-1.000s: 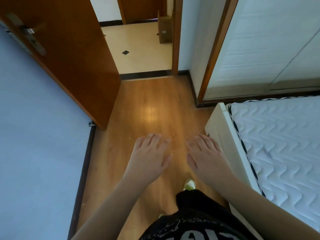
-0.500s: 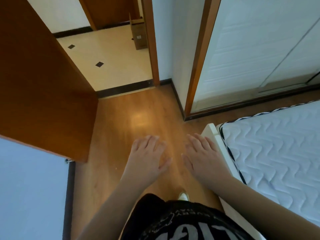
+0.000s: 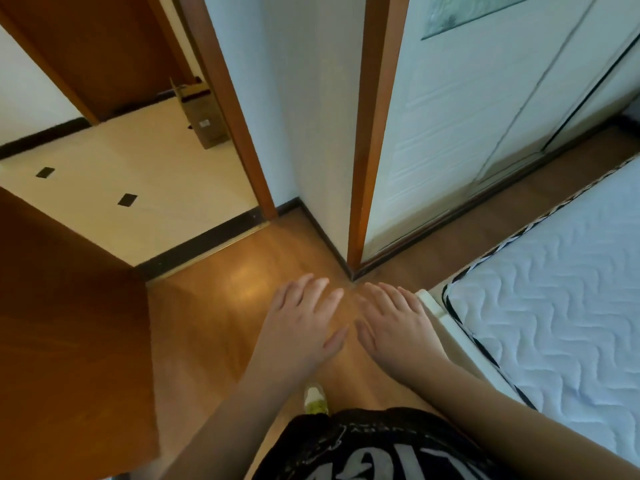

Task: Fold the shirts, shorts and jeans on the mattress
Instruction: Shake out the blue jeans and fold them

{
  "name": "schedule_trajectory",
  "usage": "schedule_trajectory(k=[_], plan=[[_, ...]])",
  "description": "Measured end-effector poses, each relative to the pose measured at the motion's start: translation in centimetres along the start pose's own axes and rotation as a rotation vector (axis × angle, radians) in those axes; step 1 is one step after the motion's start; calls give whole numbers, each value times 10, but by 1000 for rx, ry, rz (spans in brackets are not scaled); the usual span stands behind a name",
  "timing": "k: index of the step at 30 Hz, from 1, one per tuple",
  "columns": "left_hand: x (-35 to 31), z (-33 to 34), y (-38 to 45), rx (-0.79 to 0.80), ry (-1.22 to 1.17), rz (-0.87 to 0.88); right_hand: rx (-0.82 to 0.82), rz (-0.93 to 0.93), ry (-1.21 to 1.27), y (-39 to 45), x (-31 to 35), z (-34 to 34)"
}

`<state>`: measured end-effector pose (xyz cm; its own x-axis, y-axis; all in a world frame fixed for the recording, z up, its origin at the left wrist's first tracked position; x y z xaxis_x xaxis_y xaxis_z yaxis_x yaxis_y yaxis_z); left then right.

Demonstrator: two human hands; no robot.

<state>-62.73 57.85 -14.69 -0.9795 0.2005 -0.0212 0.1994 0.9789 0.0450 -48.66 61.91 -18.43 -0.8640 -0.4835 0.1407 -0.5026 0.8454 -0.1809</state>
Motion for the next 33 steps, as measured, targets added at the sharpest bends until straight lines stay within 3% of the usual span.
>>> schedule_trajectory(k=[6,17,33], plan=[[36,2,80,-64,-33,195,-90,263,42,38,-32,-18],[-31,19,257,56,-89,530,-270,587,102,86,-156,-40],[-20,47,429,163,-97,645,-169,834,161,195,-284,-57]])
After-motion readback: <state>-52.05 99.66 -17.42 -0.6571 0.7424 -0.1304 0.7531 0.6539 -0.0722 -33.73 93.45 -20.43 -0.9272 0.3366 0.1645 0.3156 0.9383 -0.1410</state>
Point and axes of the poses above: each hand's wrist, its own y-axis towards the middle knuckle, its own z-axis out of the palm, x = y × z, the point moved 6 cm from there along y, towards the middle knuckle, and after that the axes turned 4 degrees about z, right-handed, at the moved point
